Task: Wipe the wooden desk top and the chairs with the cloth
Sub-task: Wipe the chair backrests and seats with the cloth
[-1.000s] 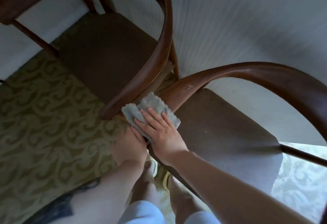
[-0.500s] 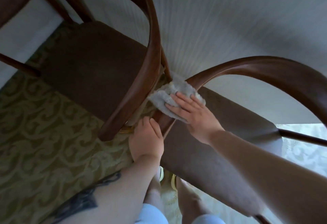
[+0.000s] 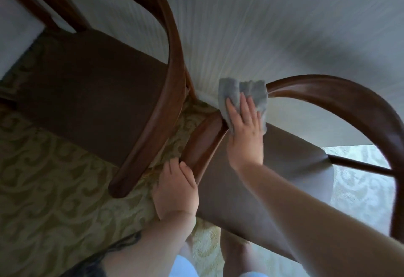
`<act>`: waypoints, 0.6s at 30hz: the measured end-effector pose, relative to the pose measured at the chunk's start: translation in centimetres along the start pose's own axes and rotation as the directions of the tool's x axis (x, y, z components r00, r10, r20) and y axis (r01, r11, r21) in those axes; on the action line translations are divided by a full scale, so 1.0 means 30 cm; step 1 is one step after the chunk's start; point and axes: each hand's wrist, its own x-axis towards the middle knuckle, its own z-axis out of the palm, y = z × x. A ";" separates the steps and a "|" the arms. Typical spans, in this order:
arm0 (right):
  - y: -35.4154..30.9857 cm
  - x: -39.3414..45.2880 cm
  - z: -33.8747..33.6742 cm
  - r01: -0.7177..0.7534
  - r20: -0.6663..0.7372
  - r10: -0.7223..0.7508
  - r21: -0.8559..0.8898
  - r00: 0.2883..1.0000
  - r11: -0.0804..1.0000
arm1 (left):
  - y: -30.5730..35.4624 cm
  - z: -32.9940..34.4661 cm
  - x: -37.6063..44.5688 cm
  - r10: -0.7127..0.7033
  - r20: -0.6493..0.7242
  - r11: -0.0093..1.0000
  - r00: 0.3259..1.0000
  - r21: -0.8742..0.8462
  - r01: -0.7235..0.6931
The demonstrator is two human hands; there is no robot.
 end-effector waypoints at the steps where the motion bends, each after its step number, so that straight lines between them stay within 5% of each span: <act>1: -0.040 -0.040 0.021 0.015 0.025 -0.015 0.013 1.000 1.000 | 0.000 0.001 0.001 0.020 0.003 1.000 1.000 0.004 -0.020; 3: -0.087 -0.097 0.047 0.267 0.188 -0.269 0.035 0.945 0.963 | -0.003 0.009 0.001 0.075 0.017 0.996 0.997 0.046 -0.076; 6: -0.051 0.005 -0.006 0.595 0.442 -0.536 0.006 0.720 0.804 | 0.001 -0.005 0.006 0.106 0.068 0.991 0.992 0.076 -0.111; 8: 0.029 0.106 -0.039 0.505 0.378 -0.439 -0.091 0.815 0.858 | 0.035 -0.021 0.033 0.080 0.101 0.996 0.992 0.033 -0.084; 10: 0.085 0.132 -0.085 0.175 0.135 -0.158 -0.121 0.978 0.977 | 0.098 -0.019 0.092 0.105 0.089 0.994 0.991 0.033 -0.108; 12: 0.051 0.074 -0.060 0.009 0.006 -0.009 -0.082 1.000 0.997 | 0.179 -0.003 0.165 0.184 0.077 0.982 0.980 0.035 -0.187; 15: -0.032 -0.033 -0.006 0.072 0.144 -0.075 0.031 0.987 0.997 | 0.251 0.028 0.240 0.248 0.083 0.964 0.965 0.077 -0.254; 18: 0.031 0.063 -0.060 0.400 0.340 -0.361 -0.048 0.868 0.915 | 0.246 0.047 0.238 0.222 0.022 0.968 0.975 0.118 -0.223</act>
